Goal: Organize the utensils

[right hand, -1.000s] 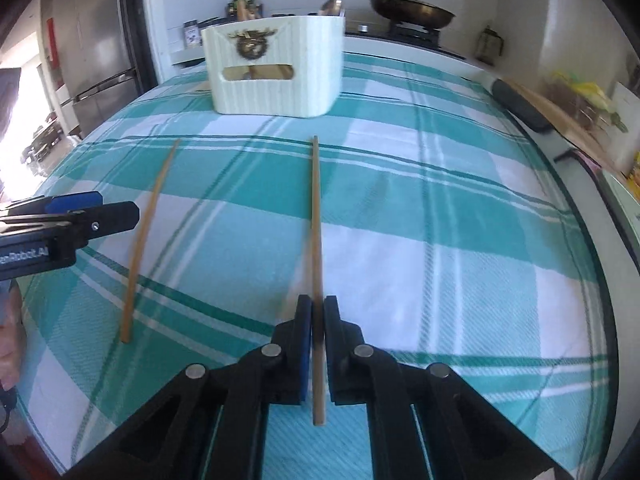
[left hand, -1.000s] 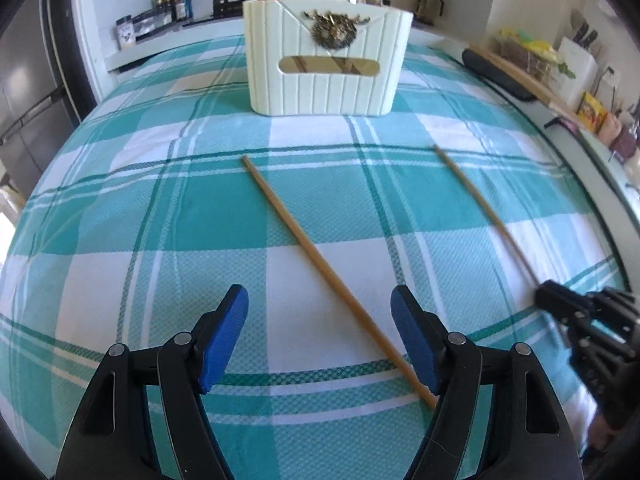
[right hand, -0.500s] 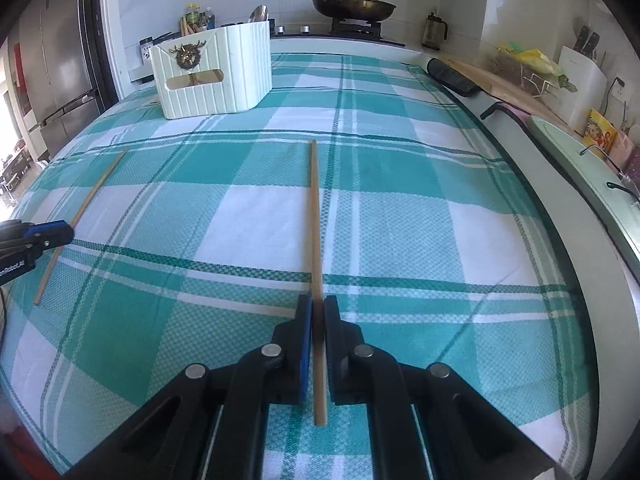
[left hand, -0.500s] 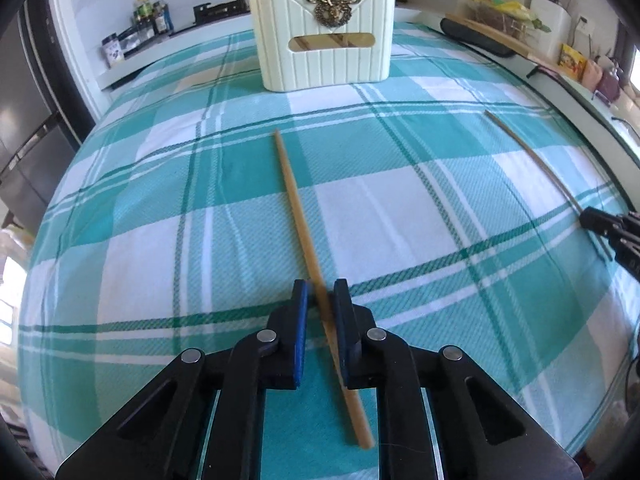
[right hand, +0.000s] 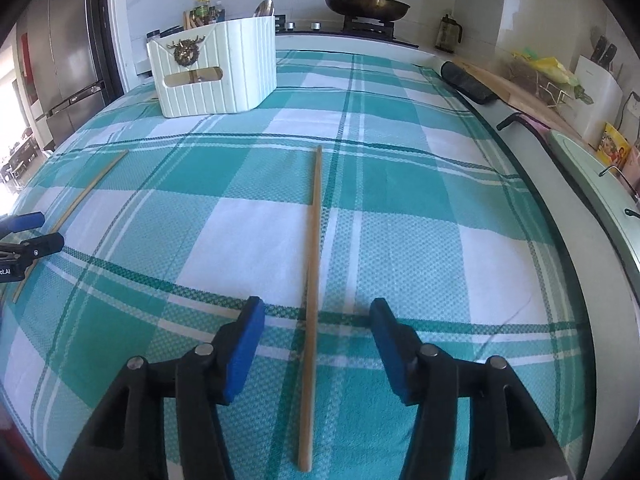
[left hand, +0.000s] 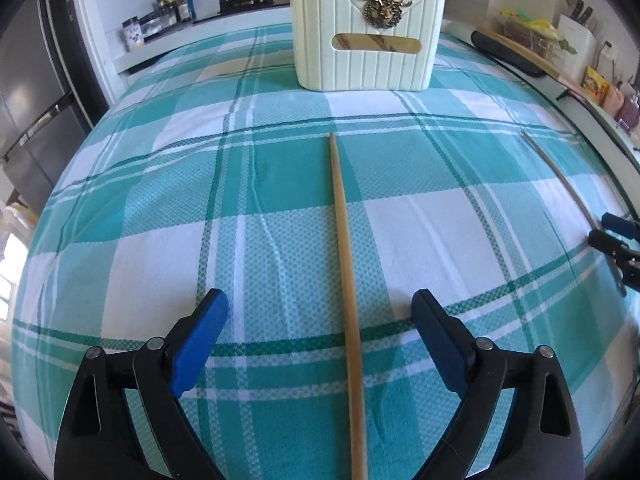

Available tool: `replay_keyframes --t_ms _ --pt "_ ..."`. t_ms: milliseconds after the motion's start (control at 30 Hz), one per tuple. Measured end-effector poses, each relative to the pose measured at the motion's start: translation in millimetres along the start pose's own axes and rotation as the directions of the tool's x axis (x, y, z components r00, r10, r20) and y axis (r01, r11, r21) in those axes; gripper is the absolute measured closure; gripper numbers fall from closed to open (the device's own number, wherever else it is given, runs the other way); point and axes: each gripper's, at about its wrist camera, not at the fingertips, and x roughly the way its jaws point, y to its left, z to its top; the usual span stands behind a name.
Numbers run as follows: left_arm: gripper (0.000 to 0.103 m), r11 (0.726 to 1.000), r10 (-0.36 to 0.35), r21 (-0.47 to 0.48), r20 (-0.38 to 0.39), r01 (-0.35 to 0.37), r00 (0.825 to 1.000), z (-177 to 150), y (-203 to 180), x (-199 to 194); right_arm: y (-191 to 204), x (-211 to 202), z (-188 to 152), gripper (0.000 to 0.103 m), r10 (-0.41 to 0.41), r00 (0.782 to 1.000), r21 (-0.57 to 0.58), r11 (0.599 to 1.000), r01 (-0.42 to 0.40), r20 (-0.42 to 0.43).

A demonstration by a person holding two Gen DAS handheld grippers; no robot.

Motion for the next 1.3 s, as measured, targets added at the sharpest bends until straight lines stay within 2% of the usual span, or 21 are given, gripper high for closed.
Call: replay_keyframes --t_ms 100,233,900,967,1033,1100,1200,1300 --pt "0.0 1.0 0.008 -0.006 0.0 -0.008 1.0 3.4 3.4 5.8 -3.2 7.1 6.7 0.038 0.012 1.0 0.008 1.0 -0.012 0.001" --pt "0.0 1.0 -0.005 -0.023 0.004 0.005 1.0 4.1 7.7 9.0 -3.9 14.0 13.3 0.032 0.023 1.0 0.017 1.0 -0.023 -0.003" --pt "0.0 1.0 -0.006 -0.023 0.004 0.006 1.0 2.7 7.1 8.4 -4.6 15.3 14.2 0.031 0.028 1.0 0.021 0.999 -0.028 -0.003" --pt "0.0 1.0 -0.019 -0.014 -0.01 0.019 1.0 3.8 7.7 7.9 -4.7 15.4 14.3 0.031 0.029 1.0 0.021 0.999 -0.029 -0.003" --pt "0.001 0.999 -0.048 0.023 -0.064 0.05 0.997 9.1 9.2 8.0 -5.2 14.9 15.1 0.031 0.036 0.999 0.02 0.999 -0.036 -0.014" --pt "0.001 0.996 -0.074 0.048 -0.095 0.078 0.993 16.5 12.9 6.8 -5.8 13.3 19.0 0.032 0.051 0.996 -0.002 0.999 -0.051 -0.078" --pt "0.001 0.993 -0.097 0.058 -0.113 0.104 0.989 28.8 18.4 9.7 -3.4 8.7 27.0 0.035 0.109 0.984 -0.061 0.991 -0.119 -0.144" --pt "0.008 0.992 -0.102 0.063 -0.142 0.112 0.985 39.8 17.8 23.8 3.1 18.7 38.1 0.056 0.11 0.974 -0.105 0.986 -0.133 -0.197"
